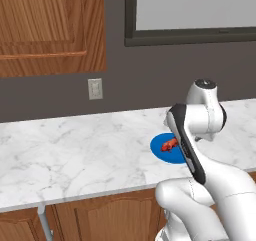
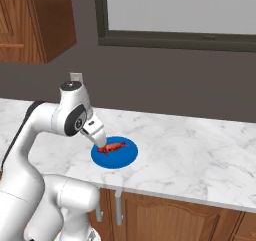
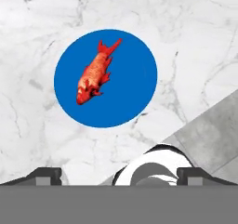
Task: Place the fish on the counter behind the older fish on the same shelf of the fridge to maintain FIFO order. Close the fridge door when finished.
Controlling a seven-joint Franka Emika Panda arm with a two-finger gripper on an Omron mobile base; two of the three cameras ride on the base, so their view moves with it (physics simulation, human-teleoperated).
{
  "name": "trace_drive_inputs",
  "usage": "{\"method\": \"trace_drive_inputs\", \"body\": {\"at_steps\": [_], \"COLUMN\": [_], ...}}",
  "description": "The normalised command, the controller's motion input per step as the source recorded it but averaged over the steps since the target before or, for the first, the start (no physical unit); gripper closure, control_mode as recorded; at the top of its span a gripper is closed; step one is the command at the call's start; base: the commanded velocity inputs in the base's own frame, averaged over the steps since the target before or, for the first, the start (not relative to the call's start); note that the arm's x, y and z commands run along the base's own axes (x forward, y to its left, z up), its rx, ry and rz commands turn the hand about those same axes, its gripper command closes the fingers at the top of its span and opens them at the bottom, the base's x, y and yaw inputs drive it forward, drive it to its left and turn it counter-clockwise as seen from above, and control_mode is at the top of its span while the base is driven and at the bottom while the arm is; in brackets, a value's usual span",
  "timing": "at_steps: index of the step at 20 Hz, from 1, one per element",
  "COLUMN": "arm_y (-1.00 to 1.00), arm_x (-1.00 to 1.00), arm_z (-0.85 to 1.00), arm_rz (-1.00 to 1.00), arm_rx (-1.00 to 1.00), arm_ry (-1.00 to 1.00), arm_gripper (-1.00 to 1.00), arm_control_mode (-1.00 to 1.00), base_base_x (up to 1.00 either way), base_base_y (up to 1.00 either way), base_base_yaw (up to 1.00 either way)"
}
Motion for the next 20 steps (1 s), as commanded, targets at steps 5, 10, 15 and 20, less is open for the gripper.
{"method": "trace_drive_inputs", "body": {"at_steps": [5,10,15,20], "arm_y": [-0.17,-0.05,-0.25,0.0], "arm_x": [0.38,0.52,0.28,0.3], "arm_z": [-0.42,-0.33,-0.32,-0.31], "arm_rz": [-0.15,-0.06,0.0,0.0], "arm_rx": [0.08,0.04,0.05,0.0], "arm_ry": [0.16,0.08,0.03,0.0], "arm_gripper": [-1.0,-1.0,-1.0,-1.0], "arm_control_mode": [-1.0,-1.0,-1.0,-1.0], "base_base_x": [0.0,0.0,0.0,0.0], "base_base_y": [0.0,0.0,0.0,0.0], "base_base_yaw": [0.0,0.0,0.0,0.0]}}
